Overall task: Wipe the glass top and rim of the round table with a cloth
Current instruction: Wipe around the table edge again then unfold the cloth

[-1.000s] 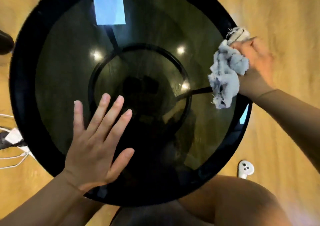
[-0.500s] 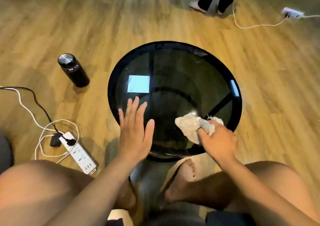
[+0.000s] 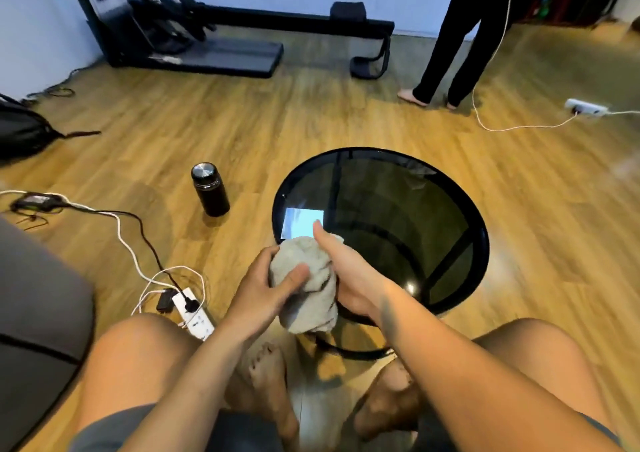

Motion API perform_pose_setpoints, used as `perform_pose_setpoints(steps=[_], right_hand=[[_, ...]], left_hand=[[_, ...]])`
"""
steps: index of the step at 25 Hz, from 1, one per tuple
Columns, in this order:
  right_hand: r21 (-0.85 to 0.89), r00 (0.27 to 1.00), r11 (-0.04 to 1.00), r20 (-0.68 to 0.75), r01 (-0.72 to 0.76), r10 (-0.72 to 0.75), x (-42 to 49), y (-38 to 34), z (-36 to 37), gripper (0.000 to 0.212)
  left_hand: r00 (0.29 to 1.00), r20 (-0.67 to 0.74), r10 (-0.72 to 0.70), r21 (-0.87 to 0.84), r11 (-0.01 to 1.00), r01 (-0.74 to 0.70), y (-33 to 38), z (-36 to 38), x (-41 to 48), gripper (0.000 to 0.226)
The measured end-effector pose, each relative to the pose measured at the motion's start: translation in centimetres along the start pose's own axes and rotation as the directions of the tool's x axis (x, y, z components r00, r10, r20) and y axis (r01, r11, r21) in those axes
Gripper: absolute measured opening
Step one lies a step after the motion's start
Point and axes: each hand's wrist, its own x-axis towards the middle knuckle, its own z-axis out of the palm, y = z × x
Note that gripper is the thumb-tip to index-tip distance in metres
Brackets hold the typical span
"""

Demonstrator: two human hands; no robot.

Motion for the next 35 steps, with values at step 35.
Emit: perform_pose_setpoints(steps=[35], right_hand=[[-0.659, 0.779, 0.706, -0.288, 0.261, -0.557, -13.6, -10.8, -15.5, 0.014]], left_hand=[[0.884, 0.464, -0.05, 0.092, 0.996, 0.008, 9.3, 2.0, 3.6, 0.035]])
